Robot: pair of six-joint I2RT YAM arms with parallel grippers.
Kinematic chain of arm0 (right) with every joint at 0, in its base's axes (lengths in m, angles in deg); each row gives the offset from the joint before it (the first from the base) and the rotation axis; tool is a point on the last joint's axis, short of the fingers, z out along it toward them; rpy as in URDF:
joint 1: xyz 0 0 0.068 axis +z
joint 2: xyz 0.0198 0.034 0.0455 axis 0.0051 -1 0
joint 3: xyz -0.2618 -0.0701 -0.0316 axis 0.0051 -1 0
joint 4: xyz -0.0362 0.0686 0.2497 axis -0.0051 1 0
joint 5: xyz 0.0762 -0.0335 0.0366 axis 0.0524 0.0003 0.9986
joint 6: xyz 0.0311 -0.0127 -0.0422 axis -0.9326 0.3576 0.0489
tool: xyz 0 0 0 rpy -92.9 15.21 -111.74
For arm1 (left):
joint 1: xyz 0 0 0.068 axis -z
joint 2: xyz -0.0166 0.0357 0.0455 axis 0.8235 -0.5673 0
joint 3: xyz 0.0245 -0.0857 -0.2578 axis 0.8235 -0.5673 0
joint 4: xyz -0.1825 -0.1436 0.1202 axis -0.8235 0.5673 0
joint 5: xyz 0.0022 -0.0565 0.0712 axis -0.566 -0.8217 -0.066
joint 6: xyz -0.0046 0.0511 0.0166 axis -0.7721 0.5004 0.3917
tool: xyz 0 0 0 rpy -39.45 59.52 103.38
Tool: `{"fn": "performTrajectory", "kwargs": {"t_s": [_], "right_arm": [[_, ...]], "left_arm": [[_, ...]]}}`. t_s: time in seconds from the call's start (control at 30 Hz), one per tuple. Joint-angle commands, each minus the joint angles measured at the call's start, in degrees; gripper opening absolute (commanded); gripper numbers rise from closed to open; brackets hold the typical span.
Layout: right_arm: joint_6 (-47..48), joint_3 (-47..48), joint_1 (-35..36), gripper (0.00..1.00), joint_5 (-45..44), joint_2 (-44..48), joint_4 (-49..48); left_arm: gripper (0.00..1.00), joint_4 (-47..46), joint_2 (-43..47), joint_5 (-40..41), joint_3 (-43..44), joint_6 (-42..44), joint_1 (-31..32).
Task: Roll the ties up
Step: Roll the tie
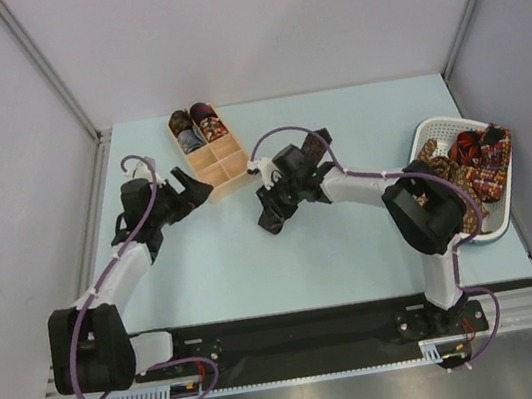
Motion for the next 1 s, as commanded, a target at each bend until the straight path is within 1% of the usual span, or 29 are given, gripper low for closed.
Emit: {"fn": "performTrajectory", "kwargs": {"t_s": [0.0,0.07,0.1,0.17,0.2,0.3,0.37,0.47,0.67,0.8,0.83,0.97], "right_arm": [[-4.4,2.3,-3.0,0.21,16.5,-3.0,-1.7],[-5.2,4.6,-4.3,0.2,20.0,-5.2,-0.9],[-6.5,5.1,-5.4,0.2,23.3,-7.1,-0.7],[-7.8,6.8,-6.5,0.2,27.7,-9.4,-1.2],[-8.5,7.2,-7.6,0.2,30.1,-10.3,-1.4],[-10.5,8.0,-9.1,0.19,33.1,-13.3,-2.8],[-11.7,8.2,-9.7,0.19,34.1,-14.8,-3.3],[-14.3,8.4,-10.8,0.2,35.8,-16.3,-5.6],[-15.9,10.1,-12.7,0.21,36.8,-19.4,-5.0],[-17.2,10.1,-12.9,0.22,37.5,-21.2,-6.8],[-17.6,10.0,-13.1,0.22,37.5,-21.4,-7.2],[-19.9,9.8,-13.5,0.25,38.8,-22.8,-10.7]], "left_arm": [[1.0,-4.1,1.5,-0.2,0.0,3.7,2.8],[1.0,-1.3,0.7,3.1,1.7,7.5,6.7],[1.0,0.5,0.0,4.8,2.9,8.8,9.6],[1.0,3.6,-1.8,8.1,5.3,11.9,11.9],[1.0,3.6,-2.2,8.7,5.7,12.5,12.7],[1.0,3.6,-3.1,8.6,6.2,15.2,15.6],[1.0,3.7,-3.5,8.3,6.8,18.2,16.9],[1.0,7.1,-6.0,10.3,9.1,22.0,20.0],[1.0,10.7,-13.2,12.3,13.9,29.5,25.5],[1.0,12.7,-17.4,13.9,17.3,34.1,29.4],[1.0,14.4,-18.3,14.8,18.3,36.3,30.1],[1.0,20.7,-26.4,16.6,26.1,40.1,33.6]]}}
